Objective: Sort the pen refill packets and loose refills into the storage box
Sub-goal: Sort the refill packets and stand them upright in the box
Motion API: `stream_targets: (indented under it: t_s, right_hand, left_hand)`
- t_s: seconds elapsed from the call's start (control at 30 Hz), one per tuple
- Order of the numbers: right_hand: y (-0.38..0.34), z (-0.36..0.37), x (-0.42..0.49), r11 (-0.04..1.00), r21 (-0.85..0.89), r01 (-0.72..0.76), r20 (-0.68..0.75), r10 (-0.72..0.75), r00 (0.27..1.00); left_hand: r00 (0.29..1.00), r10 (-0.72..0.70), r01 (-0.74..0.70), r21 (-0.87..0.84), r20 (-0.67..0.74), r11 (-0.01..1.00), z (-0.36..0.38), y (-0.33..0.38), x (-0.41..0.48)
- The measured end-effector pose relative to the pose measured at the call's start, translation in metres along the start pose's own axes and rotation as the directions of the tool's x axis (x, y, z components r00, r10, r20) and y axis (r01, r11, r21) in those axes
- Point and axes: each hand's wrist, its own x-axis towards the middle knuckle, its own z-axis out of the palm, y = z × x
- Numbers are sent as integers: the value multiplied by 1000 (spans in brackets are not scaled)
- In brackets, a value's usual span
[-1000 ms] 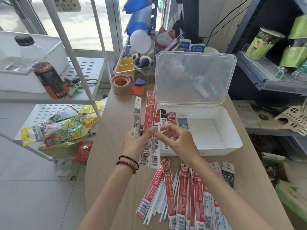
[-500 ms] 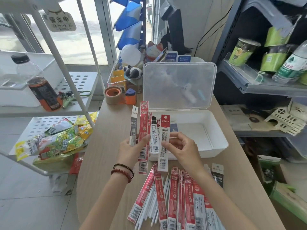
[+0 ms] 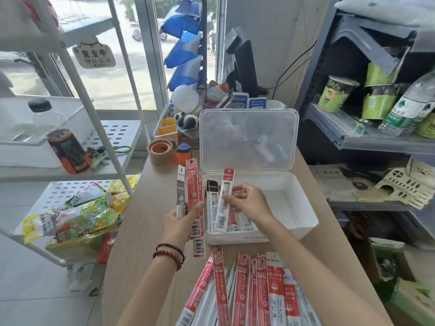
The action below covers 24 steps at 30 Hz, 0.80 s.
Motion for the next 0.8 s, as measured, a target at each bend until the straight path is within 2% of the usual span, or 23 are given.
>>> stream_targets:
  t_s: [0.13, 0.4, 0.57, 0.67, 0.73, 0.8]
  right_hand:
    - [1, 27, 13, 983, -176, 44, 36, -38, 999]
    - [12, 45, 25, 934, -346, 88, -83, -124, 989]
    - [15, 39, 27, 927, -349, 134, -38, -157, 987]
    - [17, 37, 26, 913, -383, 138, -104, -192, 976]
    - [17, 34, 25, 918, -387, 84, -140, -149, 979]
    - [18, 31, 24, 926, -377, 34, -86, -71, 994]
  left_hand:
    - [1000, -6, 6, 31, -25, 1000, -7, 0, -4]
    - [999, 21, -18, 71, -41, 997, -12, 6, -4]
    - [998, 28, -21, 116, -61, 993, -8, 4, 2]
    - [999, 17, -11, 108, -52, 994, -7, 4, 1]
    - [999, 9, -4, 93, -48, 996, -8, 4, 1]
    - [999, 4, 0, 90, -47, 996, -9, 4, 0]
